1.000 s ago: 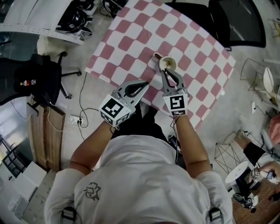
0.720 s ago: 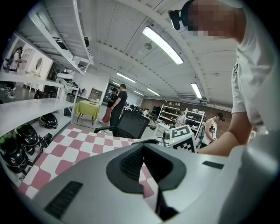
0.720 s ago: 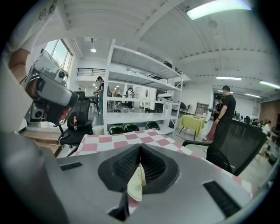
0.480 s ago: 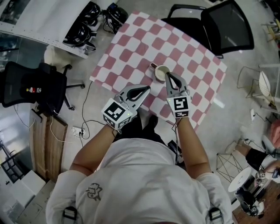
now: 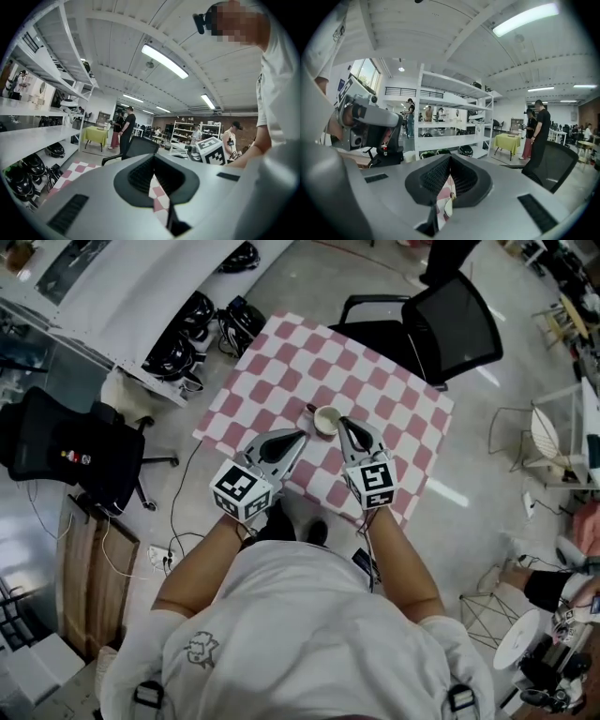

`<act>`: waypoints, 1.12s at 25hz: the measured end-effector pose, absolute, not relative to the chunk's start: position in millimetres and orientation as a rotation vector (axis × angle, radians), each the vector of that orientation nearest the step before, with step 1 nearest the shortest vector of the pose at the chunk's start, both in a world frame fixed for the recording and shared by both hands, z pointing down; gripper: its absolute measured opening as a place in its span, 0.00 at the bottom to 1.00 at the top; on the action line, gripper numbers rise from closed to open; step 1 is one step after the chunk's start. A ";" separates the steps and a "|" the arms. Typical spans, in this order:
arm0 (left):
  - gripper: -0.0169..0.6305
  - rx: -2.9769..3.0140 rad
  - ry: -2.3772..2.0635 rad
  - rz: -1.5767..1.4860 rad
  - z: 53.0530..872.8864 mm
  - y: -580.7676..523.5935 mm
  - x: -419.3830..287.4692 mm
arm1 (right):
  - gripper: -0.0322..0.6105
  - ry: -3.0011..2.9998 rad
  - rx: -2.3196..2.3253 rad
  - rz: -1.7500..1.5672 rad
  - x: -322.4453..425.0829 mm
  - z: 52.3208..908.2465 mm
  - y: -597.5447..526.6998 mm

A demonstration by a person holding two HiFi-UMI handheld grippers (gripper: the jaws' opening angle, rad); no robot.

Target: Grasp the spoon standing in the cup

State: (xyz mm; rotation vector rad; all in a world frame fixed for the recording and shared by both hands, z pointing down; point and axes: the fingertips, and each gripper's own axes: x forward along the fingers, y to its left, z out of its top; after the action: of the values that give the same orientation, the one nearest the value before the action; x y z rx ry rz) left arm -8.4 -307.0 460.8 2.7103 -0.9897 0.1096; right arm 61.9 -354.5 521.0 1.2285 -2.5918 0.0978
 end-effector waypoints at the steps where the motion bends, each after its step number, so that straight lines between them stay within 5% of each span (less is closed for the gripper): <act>1: 0.05 2.713 -1.001 0.090 454.1 -306.9 -8.7 | 0.10 -2.605 1.227 0.085 61.5 510.5 -352.3; 28: 0.05 2.801 -1.025 0.030 401.7 -187.8 18.1 | 0.10 -2.704 1.256 0.073 102.8 453.4 -233.7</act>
State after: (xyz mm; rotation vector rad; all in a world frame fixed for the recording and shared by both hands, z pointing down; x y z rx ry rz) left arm 18.1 -187.8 401.7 2.8006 -1.0248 0.0298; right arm 102.8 -233.7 453.4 1.2563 -2.7039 0.0730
